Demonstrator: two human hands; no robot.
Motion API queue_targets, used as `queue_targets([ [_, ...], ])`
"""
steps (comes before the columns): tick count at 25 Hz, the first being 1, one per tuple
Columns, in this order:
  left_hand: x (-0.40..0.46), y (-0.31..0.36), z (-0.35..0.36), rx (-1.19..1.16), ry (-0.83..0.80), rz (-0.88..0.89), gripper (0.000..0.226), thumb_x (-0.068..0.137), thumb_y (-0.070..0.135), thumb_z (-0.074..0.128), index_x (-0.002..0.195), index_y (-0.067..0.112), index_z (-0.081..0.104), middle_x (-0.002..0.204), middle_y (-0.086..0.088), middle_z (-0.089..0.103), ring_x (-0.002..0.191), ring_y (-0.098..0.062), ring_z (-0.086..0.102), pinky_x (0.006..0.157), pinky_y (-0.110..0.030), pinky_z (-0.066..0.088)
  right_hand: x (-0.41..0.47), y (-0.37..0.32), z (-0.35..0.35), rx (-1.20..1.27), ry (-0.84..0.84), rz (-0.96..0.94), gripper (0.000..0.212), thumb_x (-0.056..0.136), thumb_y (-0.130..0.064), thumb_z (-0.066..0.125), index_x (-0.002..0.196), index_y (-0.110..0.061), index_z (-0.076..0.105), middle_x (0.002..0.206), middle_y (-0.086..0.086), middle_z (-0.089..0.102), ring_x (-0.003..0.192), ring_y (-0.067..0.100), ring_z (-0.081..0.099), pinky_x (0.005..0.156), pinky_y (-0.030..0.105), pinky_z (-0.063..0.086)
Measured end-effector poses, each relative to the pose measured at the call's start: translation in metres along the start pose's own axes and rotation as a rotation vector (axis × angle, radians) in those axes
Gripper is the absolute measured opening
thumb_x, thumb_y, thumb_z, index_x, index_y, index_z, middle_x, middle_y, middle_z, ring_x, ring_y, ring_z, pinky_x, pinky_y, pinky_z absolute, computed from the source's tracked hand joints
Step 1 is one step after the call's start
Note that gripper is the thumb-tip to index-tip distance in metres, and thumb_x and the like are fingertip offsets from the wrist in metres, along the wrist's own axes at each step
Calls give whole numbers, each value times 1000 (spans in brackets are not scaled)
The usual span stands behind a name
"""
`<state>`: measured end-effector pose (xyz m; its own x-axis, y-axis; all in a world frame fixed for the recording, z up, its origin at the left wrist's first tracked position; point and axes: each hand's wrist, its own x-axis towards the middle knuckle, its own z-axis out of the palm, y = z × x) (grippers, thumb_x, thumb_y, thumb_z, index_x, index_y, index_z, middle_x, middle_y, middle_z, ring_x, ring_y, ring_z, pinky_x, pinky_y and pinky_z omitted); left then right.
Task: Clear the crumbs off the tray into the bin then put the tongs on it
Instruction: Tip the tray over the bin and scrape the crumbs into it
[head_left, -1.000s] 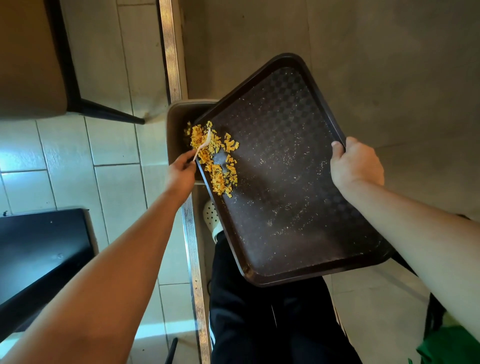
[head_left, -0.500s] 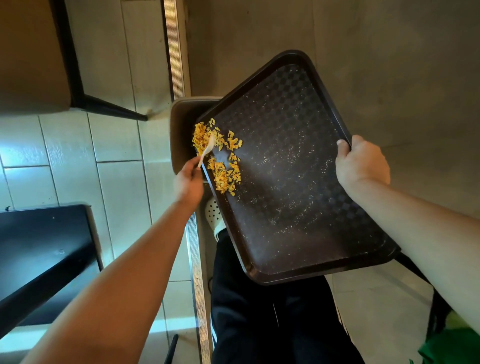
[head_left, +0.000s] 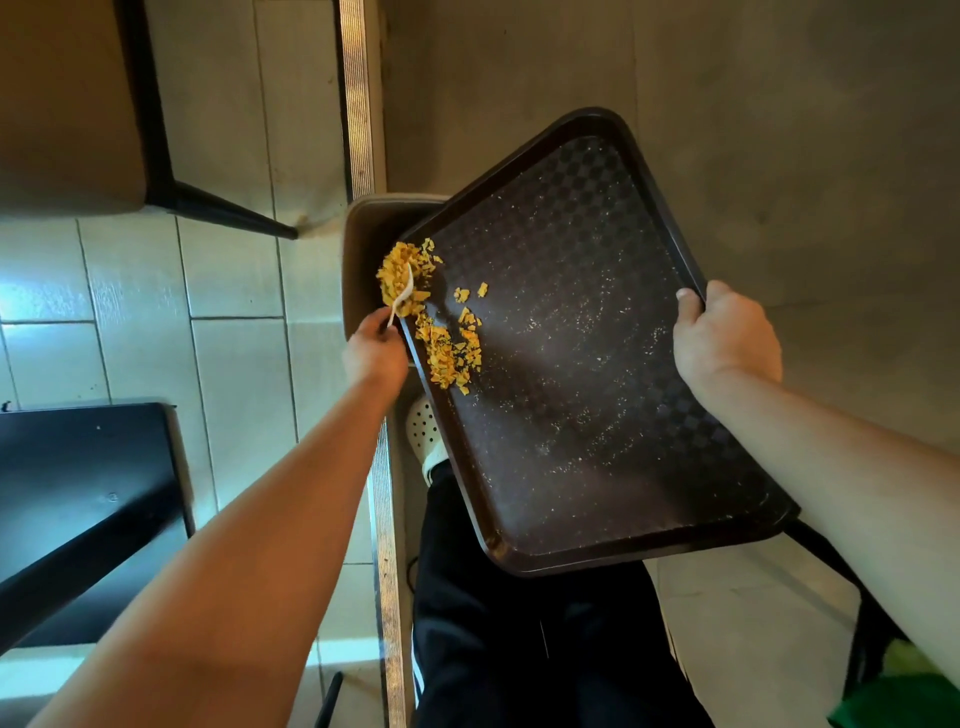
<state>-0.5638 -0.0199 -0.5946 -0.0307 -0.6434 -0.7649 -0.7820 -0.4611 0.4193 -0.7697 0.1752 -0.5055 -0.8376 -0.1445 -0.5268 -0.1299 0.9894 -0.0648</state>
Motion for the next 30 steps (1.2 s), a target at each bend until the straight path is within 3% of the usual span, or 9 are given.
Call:
queue_targets([
  [3, 1, 9, -3, -10, -49, 55, 34, 97, 12, 43, 128, 20, 53, 76, 10, 55, 58, -4, 49, 42, -6, 40, 0, 0, -1, -5, -1, -1, 29, 99, -35, 35, 85, -11, 43, 94, 21, 59, 88, 41, 55, 68, 40, 39],
  [6, 3, 14, 0, 32, -123, 45, 35, 96, 14, 44, 128, 23, 54, 74, 6, 58, 54, -7, 48, 46, -14, 43, -1, 0, -1, -8, 2, -2, 29, 99, -35, 35, 84, -12, 42, 93, 20, 58, 88, 41, 55, 68, 39, 38],
  [10, 5, 12, 3, 17, -51, -26, 36, 95, 17, 47, 131, 22, 52, 100, -3, 65, 59, -8, 50, 50, -19, 42, -1, 2, 1, -7, 11, -1, 30, 99, -36, 35, 84, -12, 43, 89, 18, 57, 86, 40, 55, 68, 42, 41],
  [12, 2, 13, 6, -19, -40, -5, 35, 95, 17, 48, 130, 23, 53, 86, 4, 62, 61, -7, 51, 54, -18, 44, -2, 3, 2, -10, 7, 5, 30, 99, -36, 35, 84, -11, 44, 84, 15, 54, 85, 40, 55, 68, 42, 42],
  [14, -2, 19, 11, -28, -80, 30, 35, 96, 16, 46, 128, 28, 54, 70, 7, 54, 54, -6, 44, 46, -15, 39, -2, 3, 2, -3, 15, 4, 31, 99, -36, 35, 83, -11, 44, 81, 13, 52, 84, 39, 56, 68, 42, 43],
  [17, -4, 28, 19, -12, -152, 39, 38, 97, 15, 44, 132, 29, 50, 65, 5, 49, 48, -7, 37, 43, -17, 34, -1, 4, 1, -1, 21, 3, 31, 99, -35, 36, 83, -10, 44, 80, 13, 52, 82, 38, 55, 66, 41, 41],
  [20, -1, 36, 18, 40, -146, 12, 38, 98, 15, 43, 134, 28, 48, 81, 2, 57, 51, -7, 41, 42, -14, 37, -1, 3, 1, -7, 28, -7, 30, 99, -36, 35, 85, -11, 45, 86, 16, 56, 83, 38, 56, 66, 40, 42],
  [25, 7, 27, 8, 49, -58, -35, 37, 96, 19, 46, 133, 24, 50, 110, -2, 63, 75, -12, 59, 67, -25, 51, -1, 3, -1, -18, 22, 11, 32, 99, -36, 35, 93, -8, 50, 96, 20, 58, 90, 40, 54, 68, 39, 37],
  [30, -4, 30, 18, 54, -118, 17, 38, 98, 16, 40, 134, 27, 48, 88, -2, 57, 52, -7, 42, 40, -15, 35, -5, 3, -3, 0, 17, 27, 29, 100, -35, 35, 84, -12, 44, 84, 13, 49, 76, 31, 44, 65, 36, 33],
])
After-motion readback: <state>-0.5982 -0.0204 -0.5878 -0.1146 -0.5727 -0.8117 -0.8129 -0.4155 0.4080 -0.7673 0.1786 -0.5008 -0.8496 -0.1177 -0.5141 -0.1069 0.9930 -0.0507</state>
